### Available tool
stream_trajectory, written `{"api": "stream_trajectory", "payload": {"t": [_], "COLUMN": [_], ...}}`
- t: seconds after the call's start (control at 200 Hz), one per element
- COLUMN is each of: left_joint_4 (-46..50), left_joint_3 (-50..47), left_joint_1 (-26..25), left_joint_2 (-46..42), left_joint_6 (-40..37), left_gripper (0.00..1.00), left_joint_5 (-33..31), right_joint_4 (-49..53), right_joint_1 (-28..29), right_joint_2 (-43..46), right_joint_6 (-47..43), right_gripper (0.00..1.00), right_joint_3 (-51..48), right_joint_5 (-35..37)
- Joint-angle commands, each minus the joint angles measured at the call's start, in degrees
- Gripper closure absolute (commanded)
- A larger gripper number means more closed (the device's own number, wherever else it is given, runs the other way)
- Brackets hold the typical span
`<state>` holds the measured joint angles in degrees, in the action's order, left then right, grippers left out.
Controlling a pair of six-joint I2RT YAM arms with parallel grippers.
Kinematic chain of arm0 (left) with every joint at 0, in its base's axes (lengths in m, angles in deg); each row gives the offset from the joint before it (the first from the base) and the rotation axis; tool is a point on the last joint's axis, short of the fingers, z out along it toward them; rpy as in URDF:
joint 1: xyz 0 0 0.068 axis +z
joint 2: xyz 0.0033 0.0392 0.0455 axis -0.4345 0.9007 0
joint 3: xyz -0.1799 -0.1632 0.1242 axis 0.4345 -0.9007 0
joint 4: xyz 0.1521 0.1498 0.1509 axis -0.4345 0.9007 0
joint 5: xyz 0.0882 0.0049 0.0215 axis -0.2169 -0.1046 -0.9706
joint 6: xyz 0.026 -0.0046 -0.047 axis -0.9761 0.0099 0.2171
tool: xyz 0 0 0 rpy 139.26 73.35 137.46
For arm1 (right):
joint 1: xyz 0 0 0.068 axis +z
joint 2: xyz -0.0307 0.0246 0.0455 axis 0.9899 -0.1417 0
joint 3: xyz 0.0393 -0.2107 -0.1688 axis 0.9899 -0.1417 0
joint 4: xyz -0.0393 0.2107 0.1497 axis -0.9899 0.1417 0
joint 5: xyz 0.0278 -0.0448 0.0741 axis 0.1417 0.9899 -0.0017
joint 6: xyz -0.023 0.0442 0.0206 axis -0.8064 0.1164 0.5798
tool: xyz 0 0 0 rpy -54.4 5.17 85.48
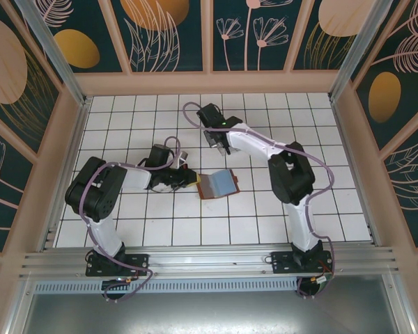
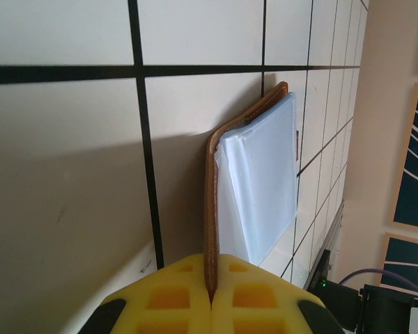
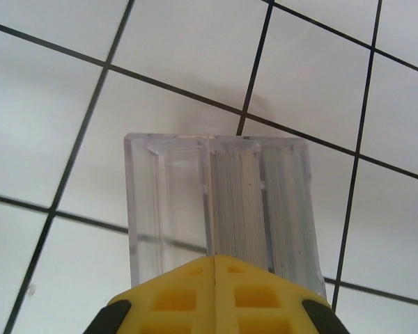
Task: Put the credit cards into the card holder
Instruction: Pick up the credit card from the storage box, then insert the credit card into the card slot.
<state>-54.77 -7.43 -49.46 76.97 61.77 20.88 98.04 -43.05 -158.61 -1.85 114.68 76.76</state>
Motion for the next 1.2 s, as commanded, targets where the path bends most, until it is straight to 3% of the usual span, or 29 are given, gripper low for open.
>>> {"api": "stream_trajectory", "payload": {"t": [0.0,0.34,0.531,0.676,0.916,1.196], "left_joint_4": [2.88,7.16,8.03,10.01,10.39,9.67], "left_joint_3": [2.37,3.46,4.45,5.77,5.35,4.88], "left_joint_1": [0.0,0.11,0.07,0.06,0.32,1.12], "left_joint_2": [1.24,2.7,3.58,4.28,4.44,4.92], "left_joint_6": [-3.31,-8.03,-8.81,-10.61,-11.16,-11.09], "left_gripper": [0.98,0.87,0.85,0.85,0.84,0.85], "left_joint_5": [1.37,-2.1,-2.07,-2.33,-2.88,-2.75], "right_joint_4": [-3.49,-21.98,-40.1,-44.85,-51.02,-54.87], "right_joint_1": [-1.53,-7.13,-9.05,-9.82,-15.59,-16.56], "right_joint_2": [11.01,34.65,36.79,35.11,26.49,21.26], "right_joint_6": [2.64,13.26,26.07,27.38,28.66,29.22], "right_gripper": [1.0,1.0,1.0,1.0,1.0,1.0], "right_joint_3": [-6.3,-41.13,-57.23,-61.3,-62.16,-63.83], "right_joint_5": [-8.92,-39.06,-55.42,-55.36,-66.79,-69.04]}}
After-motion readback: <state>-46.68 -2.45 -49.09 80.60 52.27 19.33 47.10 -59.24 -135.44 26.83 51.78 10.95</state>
